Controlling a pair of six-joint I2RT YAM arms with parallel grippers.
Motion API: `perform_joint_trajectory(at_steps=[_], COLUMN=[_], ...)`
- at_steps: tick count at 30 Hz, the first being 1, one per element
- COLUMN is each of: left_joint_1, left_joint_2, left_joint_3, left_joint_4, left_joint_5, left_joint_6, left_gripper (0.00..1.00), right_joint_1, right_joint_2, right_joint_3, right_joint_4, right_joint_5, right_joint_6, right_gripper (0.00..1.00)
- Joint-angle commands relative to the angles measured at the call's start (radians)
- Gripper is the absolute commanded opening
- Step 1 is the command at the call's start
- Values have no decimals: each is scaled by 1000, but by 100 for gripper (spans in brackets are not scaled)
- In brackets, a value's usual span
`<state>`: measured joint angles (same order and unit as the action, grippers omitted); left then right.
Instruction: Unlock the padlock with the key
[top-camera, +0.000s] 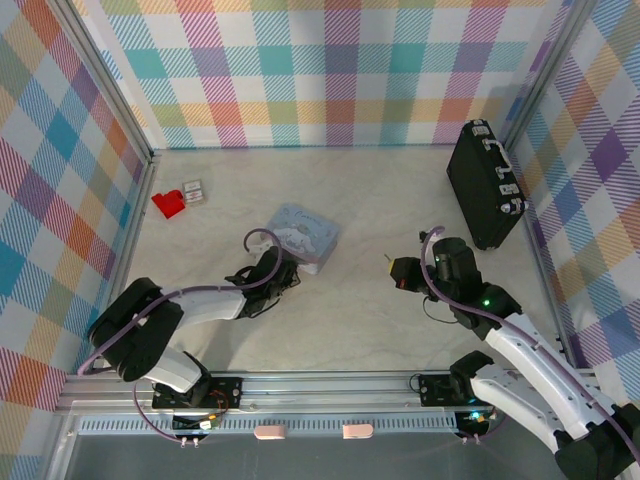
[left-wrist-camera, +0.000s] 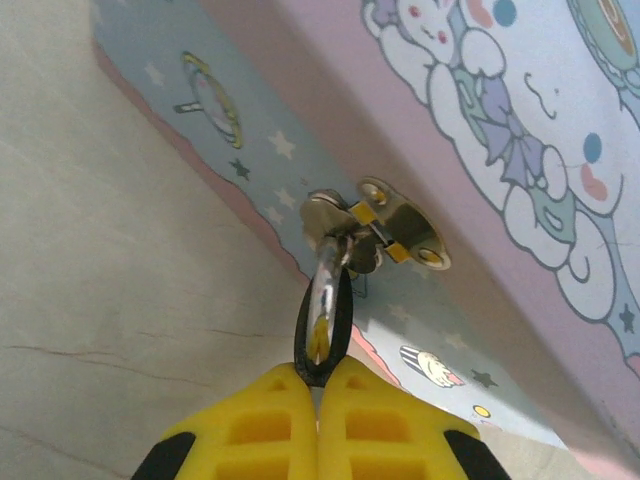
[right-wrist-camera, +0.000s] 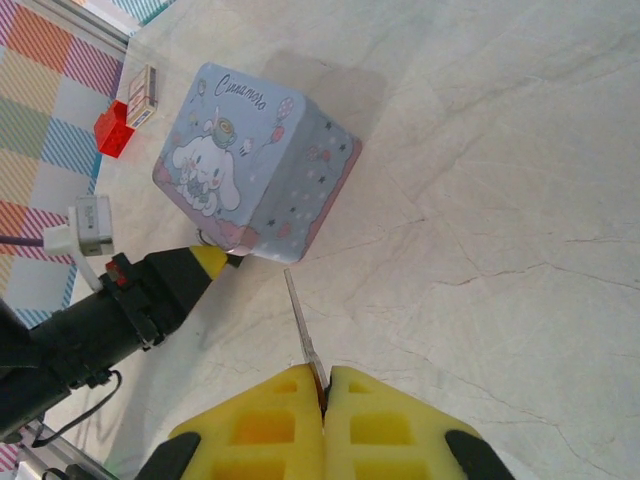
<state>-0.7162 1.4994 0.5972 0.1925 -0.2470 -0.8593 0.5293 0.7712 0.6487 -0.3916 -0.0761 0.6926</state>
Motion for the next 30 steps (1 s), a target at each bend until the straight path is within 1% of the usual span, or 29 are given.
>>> perform_joint_trajectory(at_steps=[1, 4, 8, 14, 18, 22, 24, 26, 30], left_joint_1=[-76, -144, -204, -206, -203, -198, -196, -200, -197], left_joint_2=[92, 175, 236, 226, 213, 197, 192, 193, 187], left_joint_3=[105, 197, 287, 299, 265, 221, 238, 276, 269], left_joint_4=[9, 0, -48, -103, -67, 20, 10, -37, -9], left_joint_5=[62, 104, 109, 72, 70, 121, 163, 188, 203], left_joint_6=[-19, -23, -21, 14, 21, -14, -36, -56, -79], left_gripper=[0, 0, 0, 0, 0, 1, 1, 1, 0], right_joint_1=[-2, -2, -2, -2, -2, -2, -2, -2, -2], right_joint_2=[8, 4, -6, -9, -5, -1, 2, 9, 46], right_joint_3=[7, 11, 9, 9, -6, -45, -76, -111, -173], right_joint_4=[32, 23, 17, 8, 26, 57, 81, 113, 191], right_joint_5=[-30, -22, -14, -17, -28, -52, -69, -86, -117], right_joint_6=[8, 5, 7, 2, 17, 53, 80, 110, 159], right_gripper=[0, 0, 0, 0, 0, 0, 0, 0, 0])
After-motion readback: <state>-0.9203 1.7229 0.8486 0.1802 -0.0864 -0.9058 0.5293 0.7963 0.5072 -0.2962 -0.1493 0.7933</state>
